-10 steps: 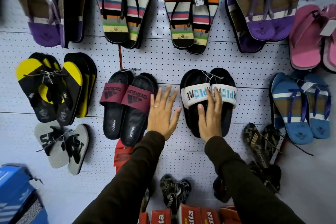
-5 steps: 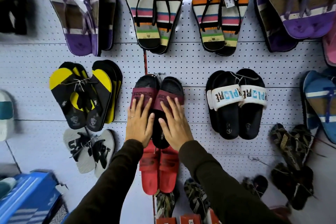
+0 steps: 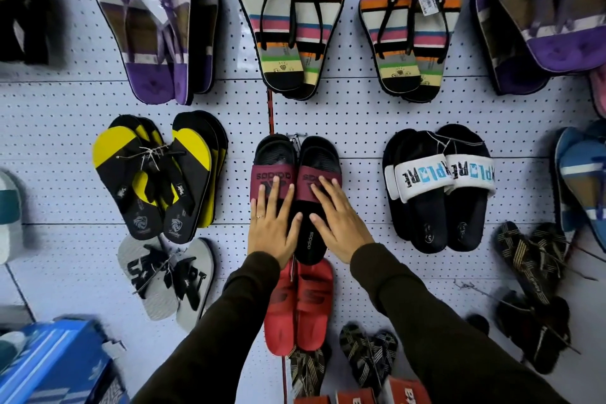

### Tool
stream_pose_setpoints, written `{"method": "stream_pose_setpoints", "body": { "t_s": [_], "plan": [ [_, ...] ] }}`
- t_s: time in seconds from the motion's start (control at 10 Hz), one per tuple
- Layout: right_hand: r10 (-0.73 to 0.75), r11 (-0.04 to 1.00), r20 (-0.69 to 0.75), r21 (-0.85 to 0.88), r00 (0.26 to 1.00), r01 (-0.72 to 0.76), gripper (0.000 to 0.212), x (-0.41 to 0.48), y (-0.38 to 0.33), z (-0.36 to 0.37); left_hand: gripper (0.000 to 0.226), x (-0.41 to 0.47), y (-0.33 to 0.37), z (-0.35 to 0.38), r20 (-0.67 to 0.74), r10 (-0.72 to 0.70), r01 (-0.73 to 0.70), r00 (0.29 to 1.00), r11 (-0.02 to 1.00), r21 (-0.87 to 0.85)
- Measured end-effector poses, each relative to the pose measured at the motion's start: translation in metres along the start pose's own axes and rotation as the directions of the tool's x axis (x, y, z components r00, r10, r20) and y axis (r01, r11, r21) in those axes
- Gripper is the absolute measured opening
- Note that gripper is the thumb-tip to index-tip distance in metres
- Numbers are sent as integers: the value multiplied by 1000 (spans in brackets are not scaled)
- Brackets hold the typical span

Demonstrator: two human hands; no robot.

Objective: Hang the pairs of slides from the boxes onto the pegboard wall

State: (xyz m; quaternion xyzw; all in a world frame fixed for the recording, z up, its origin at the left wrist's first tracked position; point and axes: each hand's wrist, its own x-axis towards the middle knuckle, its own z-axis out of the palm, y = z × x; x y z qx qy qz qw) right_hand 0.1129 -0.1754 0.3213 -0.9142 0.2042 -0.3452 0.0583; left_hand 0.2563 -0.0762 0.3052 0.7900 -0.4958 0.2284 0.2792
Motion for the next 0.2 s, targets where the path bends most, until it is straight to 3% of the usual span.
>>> {"method": "stream_pose_setpoints", "body": {
  "t_s": [0.1, 0.2],
  "plan": [
    [-38, 977, -170, 199, 985, 72, 58, -10, -3, -47, 62, -1, 4, -7, -28, -26, 26, 999, 1000, -16],
    [-81, 944, -538, 229, 839, 238, 48, -28, 1, -131, 62, -2, 22, -18, -84, 0, -3, 996, 999, -37]
  ]
}}
